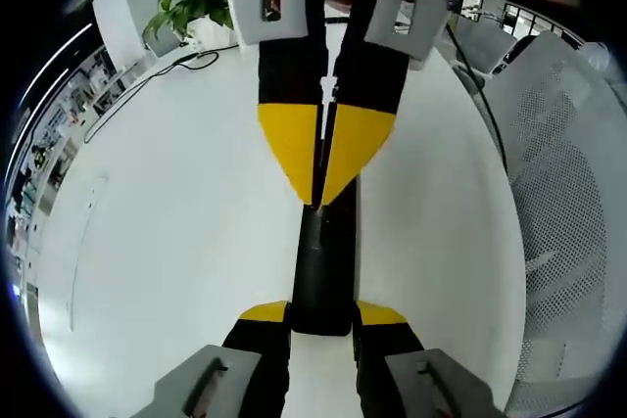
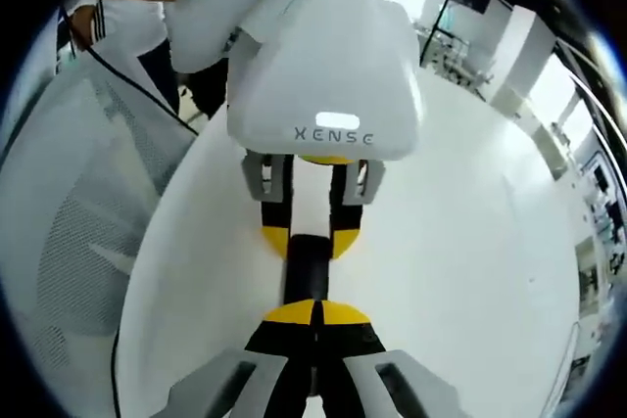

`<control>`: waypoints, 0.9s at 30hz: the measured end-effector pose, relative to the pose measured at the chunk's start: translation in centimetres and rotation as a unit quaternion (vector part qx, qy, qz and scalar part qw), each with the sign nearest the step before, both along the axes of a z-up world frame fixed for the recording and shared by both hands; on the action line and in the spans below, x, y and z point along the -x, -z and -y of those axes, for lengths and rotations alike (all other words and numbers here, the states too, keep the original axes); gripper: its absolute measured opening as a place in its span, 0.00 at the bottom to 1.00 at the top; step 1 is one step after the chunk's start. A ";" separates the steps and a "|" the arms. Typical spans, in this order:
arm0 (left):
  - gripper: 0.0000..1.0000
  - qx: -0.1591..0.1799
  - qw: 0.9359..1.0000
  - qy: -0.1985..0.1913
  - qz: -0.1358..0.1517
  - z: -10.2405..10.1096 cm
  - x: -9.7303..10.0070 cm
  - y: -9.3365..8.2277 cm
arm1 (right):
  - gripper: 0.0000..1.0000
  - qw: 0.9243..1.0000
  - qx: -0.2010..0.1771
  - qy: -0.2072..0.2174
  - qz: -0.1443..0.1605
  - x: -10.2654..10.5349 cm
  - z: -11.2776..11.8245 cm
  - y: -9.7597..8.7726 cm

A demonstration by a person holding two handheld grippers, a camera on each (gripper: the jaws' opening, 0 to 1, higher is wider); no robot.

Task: Press the specified remote control buttons in sequence, fully releasing each button before pressing the next.

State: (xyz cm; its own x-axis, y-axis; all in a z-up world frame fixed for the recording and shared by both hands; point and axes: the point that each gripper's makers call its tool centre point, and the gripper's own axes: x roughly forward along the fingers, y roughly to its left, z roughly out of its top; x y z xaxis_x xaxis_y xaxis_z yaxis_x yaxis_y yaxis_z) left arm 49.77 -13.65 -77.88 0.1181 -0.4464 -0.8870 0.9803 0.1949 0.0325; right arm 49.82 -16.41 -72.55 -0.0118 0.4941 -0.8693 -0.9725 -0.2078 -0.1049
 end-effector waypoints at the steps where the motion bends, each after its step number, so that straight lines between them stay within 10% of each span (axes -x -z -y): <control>1: 0.23 0.000 1.000 0.000 0.000 0.0 0.0 0.0 | 0.00 1.000 -0.001 0.000 0.001 0.0 0.0 -0.2; 27: 0.23 0.003 1.000 -0.001 0.000 0.0 0.0 0.1 | 0.00 1.000 -0.013 -0.003 0.012 -0.2 -0.6 -1.1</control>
